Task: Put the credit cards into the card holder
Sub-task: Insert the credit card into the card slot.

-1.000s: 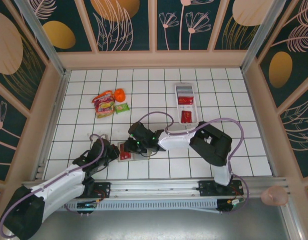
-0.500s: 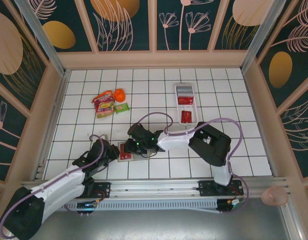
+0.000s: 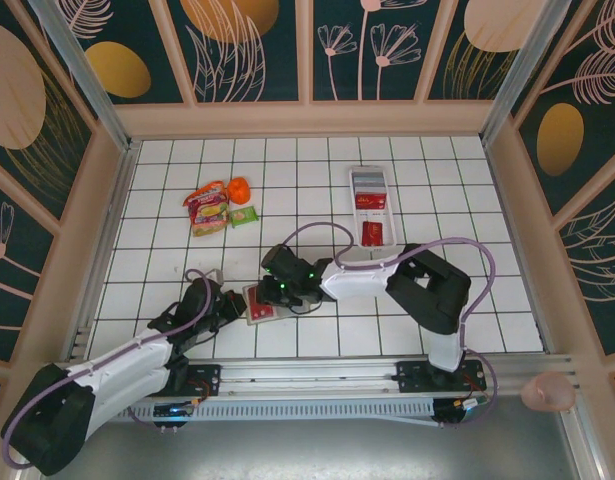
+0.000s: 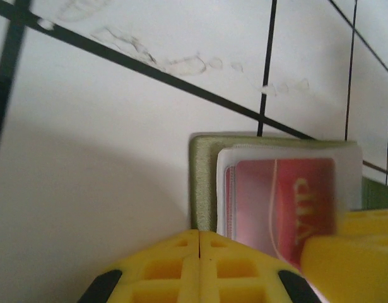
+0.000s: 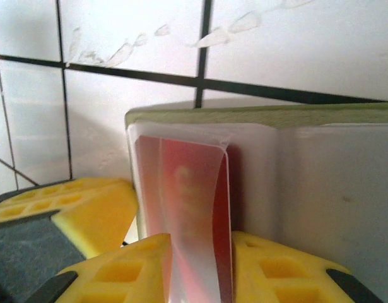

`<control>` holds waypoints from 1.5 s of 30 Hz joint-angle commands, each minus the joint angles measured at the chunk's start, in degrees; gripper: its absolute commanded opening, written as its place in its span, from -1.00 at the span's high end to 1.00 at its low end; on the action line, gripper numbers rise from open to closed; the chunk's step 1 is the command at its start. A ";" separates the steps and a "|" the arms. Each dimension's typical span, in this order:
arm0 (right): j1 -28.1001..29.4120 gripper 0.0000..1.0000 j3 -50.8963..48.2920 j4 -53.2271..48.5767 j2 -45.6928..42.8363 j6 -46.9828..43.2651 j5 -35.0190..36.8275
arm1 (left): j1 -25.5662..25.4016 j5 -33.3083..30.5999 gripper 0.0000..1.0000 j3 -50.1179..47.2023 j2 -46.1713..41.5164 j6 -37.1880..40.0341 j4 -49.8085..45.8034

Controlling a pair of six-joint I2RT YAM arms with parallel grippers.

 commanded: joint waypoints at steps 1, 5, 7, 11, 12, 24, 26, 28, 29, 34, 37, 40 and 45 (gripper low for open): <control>-0.38 0.37 -0.43 -2.91 -2.42 -0.97 3.90 | -0.90 4.25 1.00 2.22 1.04 0.80 -3.07; -0.41 0.28 -0.17 -2.69 -2.83 -0.45 3.36 | -0.92 2.51 1.00 2.49 0.23 0.88 -4.86; -0.23 0.24 0.89 -4.69 -3.02 -1.01 3.98 | -0.86 -0.86 1.00 3.88 -0.73 2.13 -9.09; -0.22 0.20 1.27 -7.80 -4.41 -2.05 6.16 | -0.92 -2.33 1.00 4.61 -2.52 2.79 -11.85; -0.24 0.18 1.30 -8.29 -4.75 -2.38 6.33 | -0.93 -2.62 1.00 4.73 -3.02 2.74 -12.38; 0.19 0.17 -1.36 -14.99 -11.14 -3.00 12.39 | -0.88 -0.24 1.00 9.32 -9.20 1.80 -18.31; 0.36 0.16 -3.09 -13.92 -11.79 -1.75 12.02 | -0.93 0.32 1.00 10.40 -9.57 1.90 -18.65; 0.71 0.17 -3.87 -13.63 -11.60 -1.05 11.59 | -0.89 -2.13 1.00 11.79 -9.51 2.43 -21.03; 0.97 0.16 -3.87 -13.79 -11.36 -0.89 11.87 | -0.88 -3.52 1.00 12.23 -9.45 2.68 -22.15; 2.14 0.16 -3.85 -13.29 -9.81 0.03 12.04 | -0.92 -6.98 0.76 11.97 -7.89 1.94 -23.49; 2.50 0.16 -3.65 -12.05 -9.09 0.11 11.57 | -0.86 -8.21 0.63 12.85 -7.14 1.95 -24.71; 2.68 0.16 -2.28 -12.55 -7.91 -0.11 11.86 | -0.93 -8.06 0.26 12.29 -7.20 1.68 -24.57; 2.85 0.16 -1.84 -13.11 -7.00 -0.04 12.05 | -0.89 -9.90 0.09 13.57 -9.00 1.16 -26.42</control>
